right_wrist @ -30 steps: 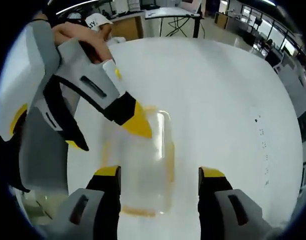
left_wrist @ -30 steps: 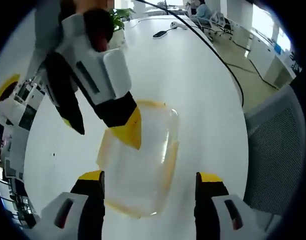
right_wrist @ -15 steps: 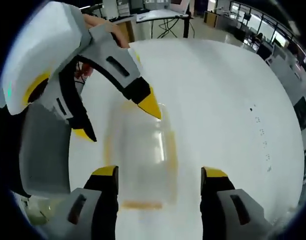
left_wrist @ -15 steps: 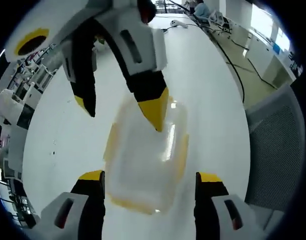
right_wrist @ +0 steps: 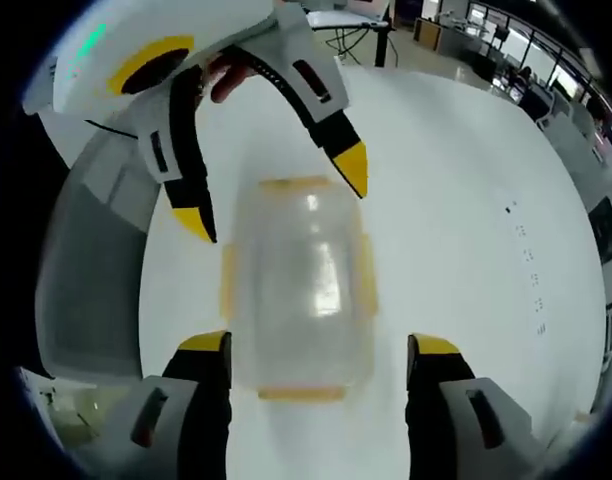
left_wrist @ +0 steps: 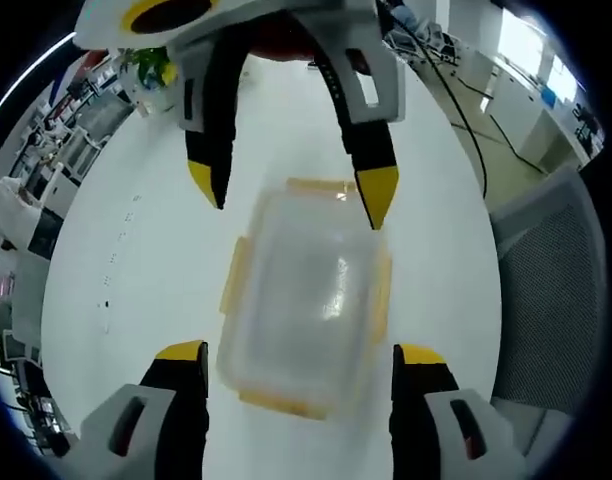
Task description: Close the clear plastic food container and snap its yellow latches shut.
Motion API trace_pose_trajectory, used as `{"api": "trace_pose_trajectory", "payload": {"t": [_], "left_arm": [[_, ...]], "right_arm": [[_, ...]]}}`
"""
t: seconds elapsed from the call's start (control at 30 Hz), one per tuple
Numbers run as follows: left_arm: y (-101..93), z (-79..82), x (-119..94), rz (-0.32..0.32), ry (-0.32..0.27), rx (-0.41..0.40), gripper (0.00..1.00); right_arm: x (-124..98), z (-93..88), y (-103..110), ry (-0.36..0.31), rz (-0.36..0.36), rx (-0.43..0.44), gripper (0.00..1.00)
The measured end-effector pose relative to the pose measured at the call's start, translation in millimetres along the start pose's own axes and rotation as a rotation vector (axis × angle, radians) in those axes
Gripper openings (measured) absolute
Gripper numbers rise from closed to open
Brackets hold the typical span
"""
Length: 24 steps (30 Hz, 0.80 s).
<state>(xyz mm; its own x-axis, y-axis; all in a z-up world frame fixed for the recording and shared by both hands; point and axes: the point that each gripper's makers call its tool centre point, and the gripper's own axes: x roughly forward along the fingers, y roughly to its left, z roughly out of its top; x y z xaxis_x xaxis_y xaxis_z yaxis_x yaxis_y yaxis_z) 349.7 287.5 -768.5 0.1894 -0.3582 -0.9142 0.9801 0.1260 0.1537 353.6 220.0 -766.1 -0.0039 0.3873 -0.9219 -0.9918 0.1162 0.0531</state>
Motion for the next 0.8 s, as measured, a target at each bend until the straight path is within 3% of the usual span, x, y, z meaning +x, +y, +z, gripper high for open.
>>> {"api": "trace_pose_trajectory", "payload": {"t": [0.3,0.6,0.8], "left_arm": [[0.6,-10.6,9.2,-0.038,0.055,0.045,0.74],[1.7,-17.5,18.4,-0.049,0.081,0.06,0.75],[-2.5,-15.7,26.8,-0.042,0.087,0.082,0.75]], "right_arm": [[11.2,-7.1,14.3,0.026,0.005,-0.02,0.73],[22.8,-11.4,15.2,0.056,-0.014,-0.068,0.76],[26.4,-13.5,10.2,0.091,-0.041,-0.108,0.71]]}}
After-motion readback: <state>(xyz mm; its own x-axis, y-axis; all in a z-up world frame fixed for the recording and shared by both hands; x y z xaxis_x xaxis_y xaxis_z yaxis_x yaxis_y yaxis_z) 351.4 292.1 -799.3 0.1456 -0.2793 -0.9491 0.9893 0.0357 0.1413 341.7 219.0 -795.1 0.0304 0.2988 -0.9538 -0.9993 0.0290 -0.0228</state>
